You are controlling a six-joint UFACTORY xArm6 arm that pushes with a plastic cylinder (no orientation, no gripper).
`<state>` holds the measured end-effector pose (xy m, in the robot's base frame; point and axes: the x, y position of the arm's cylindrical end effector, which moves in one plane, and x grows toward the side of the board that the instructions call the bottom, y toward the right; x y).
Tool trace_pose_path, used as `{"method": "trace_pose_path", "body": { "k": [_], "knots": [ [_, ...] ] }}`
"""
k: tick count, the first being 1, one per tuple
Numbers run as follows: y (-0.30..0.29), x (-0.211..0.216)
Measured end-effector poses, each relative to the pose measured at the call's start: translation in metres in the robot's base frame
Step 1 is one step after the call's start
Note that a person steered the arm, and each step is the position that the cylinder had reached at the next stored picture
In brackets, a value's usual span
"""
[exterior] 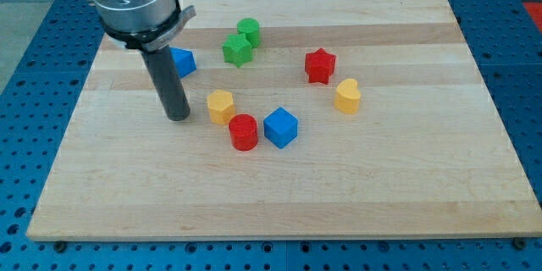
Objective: Push the hexagon near to the yellow heart
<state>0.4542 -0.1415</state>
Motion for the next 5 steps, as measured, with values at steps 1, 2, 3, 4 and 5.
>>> {"method": "trace_pose_path", "body": {
  "k": [1,2,3,4,5],
  "knots": [
    [0.026,-0.002],
    [0.059,-0.006],
    [0.087,-0.015],
    [0.116,-0.016],
    [0.144,-0.016]
  ]
}}
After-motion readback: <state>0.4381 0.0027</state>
